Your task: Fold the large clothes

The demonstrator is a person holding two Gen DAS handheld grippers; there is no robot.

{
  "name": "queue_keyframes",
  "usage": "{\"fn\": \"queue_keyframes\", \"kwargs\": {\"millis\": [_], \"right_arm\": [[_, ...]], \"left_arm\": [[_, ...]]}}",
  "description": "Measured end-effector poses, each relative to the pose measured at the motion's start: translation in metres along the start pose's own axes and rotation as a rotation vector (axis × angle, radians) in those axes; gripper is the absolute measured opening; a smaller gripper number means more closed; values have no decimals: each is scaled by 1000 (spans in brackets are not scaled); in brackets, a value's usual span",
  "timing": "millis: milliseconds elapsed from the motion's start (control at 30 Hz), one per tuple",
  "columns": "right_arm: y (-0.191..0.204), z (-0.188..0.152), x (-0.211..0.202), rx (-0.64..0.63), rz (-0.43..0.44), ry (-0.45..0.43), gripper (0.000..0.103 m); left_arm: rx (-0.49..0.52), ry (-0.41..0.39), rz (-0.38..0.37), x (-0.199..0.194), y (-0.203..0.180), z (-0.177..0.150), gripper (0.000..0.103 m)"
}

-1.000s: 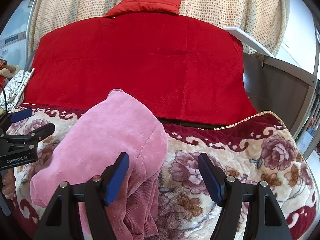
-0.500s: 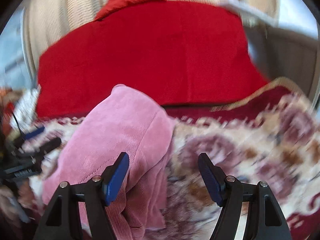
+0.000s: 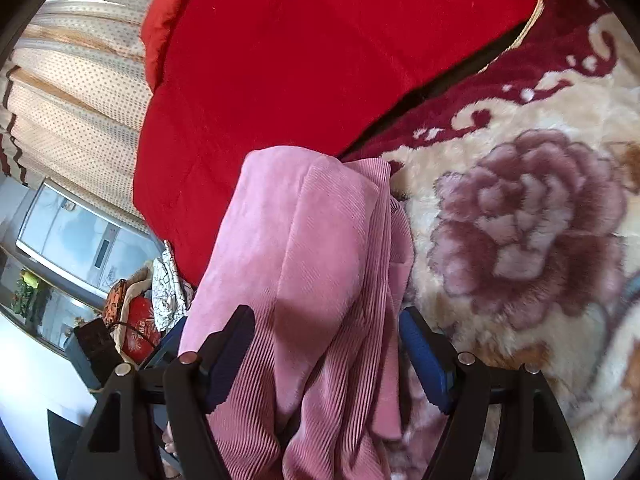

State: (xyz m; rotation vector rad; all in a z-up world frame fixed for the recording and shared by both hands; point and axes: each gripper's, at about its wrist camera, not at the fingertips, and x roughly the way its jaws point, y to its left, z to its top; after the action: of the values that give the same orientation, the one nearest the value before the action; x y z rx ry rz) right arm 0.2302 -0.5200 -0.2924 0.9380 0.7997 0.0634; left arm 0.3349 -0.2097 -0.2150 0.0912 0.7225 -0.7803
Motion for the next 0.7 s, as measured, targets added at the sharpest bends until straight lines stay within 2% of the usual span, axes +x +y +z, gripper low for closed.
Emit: {"fn": "queue_keyframes", "kwargs": {"millis": [100, 267, 433, 533, 700], "right_arm": [[-4, 6, 18, 15, 40, 45, 79], [-8, 10, 40, 44, 75, 76, 89], [2, 14, 56, 29, 107, 89, 89], [7, 16, 63, 23, 133, 102, 84], [9, 13, 71, 11, 109, 105, 80]], "left_arm": [[10, -3, 4, 1, -2, 2, 96], [62, -24, 53, 3, -11, 5, 96], [88, -35, 89, 5, -14, 7, 96], [88, -33, 96, 5, -13, 7, 96], [81, -29, 98, 5, -12, 7, 96]]}}
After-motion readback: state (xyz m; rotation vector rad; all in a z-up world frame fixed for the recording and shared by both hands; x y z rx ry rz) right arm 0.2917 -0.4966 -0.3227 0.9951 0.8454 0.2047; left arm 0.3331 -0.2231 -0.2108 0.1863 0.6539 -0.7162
